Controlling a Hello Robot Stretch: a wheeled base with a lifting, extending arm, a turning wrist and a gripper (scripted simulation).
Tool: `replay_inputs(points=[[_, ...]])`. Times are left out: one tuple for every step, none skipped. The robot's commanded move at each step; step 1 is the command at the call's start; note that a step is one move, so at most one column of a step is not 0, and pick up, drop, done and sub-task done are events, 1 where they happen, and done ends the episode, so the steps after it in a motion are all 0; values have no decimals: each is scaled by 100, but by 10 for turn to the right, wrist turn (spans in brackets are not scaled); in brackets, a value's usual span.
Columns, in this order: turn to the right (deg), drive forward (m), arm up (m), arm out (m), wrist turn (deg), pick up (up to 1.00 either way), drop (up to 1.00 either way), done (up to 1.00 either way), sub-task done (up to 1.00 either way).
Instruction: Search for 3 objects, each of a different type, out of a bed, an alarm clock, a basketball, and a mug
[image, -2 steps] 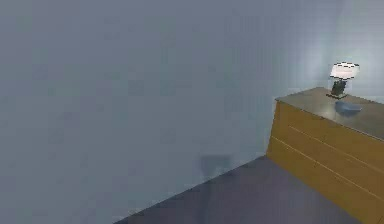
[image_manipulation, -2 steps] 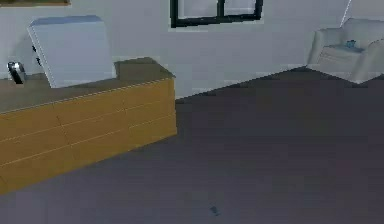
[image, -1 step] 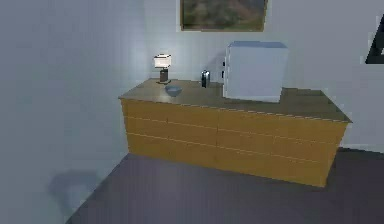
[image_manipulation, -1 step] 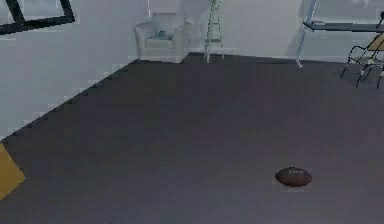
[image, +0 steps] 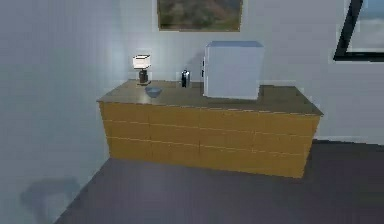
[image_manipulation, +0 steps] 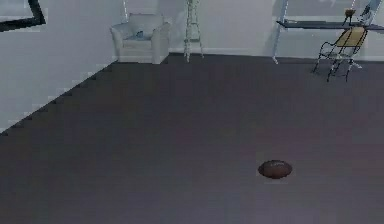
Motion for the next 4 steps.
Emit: replay_inputs(points=[[0, 100, 0, 0, 0, 0, 0, 0, 0], [0, 0, 0, 0, 0, 0, 0, 0, 100], [450, 0, 0, 0, 0, 0, 0, 0, 0], [450, 0, 0, 0, 0, 0, 0, 0, 0]])
